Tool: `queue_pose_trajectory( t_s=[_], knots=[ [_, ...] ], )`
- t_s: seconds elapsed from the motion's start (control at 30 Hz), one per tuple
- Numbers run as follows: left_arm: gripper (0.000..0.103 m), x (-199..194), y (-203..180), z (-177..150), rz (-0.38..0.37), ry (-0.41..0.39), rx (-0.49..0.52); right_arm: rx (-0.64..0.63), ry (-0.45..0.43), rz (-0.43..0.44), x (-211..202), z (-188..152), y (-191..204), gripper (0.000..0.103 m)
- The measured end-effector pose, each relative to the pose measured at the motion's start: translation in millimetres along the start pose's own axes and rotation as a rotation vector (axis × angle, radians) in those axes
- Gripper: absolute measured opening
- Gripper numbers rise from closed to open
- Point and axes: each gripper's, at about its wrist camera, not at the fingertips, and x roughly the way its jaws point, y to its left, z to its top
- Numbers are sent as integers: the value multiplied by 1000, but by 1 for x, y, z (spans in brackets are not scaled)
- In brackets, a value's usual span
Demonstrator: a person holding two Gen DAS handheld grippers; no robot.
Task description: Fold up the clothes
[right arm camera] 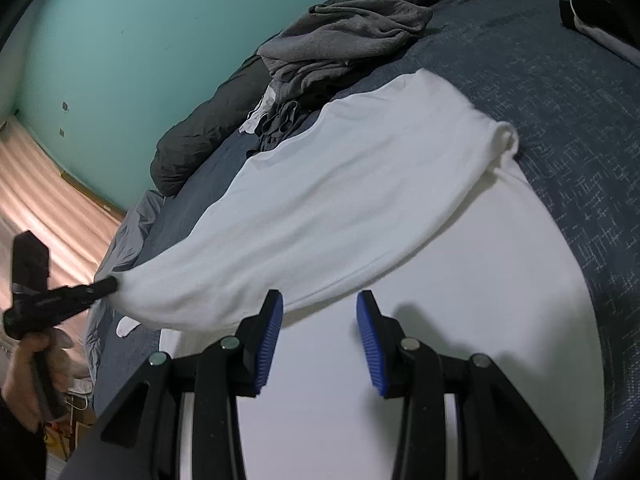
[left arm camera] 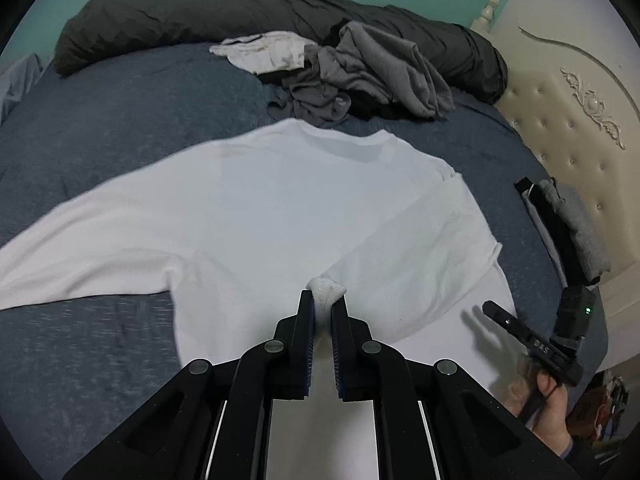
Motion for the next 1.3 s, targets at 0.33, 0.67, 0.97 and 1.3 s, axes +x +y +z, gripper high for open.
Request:
queue_pose_trajectory(
  t_s=[0.33, 0.67, 0.97, 1.3],
  knots=[
    [8, -29, -3, -25, -4, 39, -18, -8, -14, 5, -7, 2, 1, 39],
    [8, 32, 39, -53, 58, 102, -123, 11, -12, -1, -7, 2, -4, 39],
    [28, 56, 81, -72, 112, 94, -218, 3, 4, 1, 0, -1, -1, 39],
    [31, 36, 86, -105, 34, 87, -274, -12, 19, 4, 5, -4, 5, 39]
  ],
)
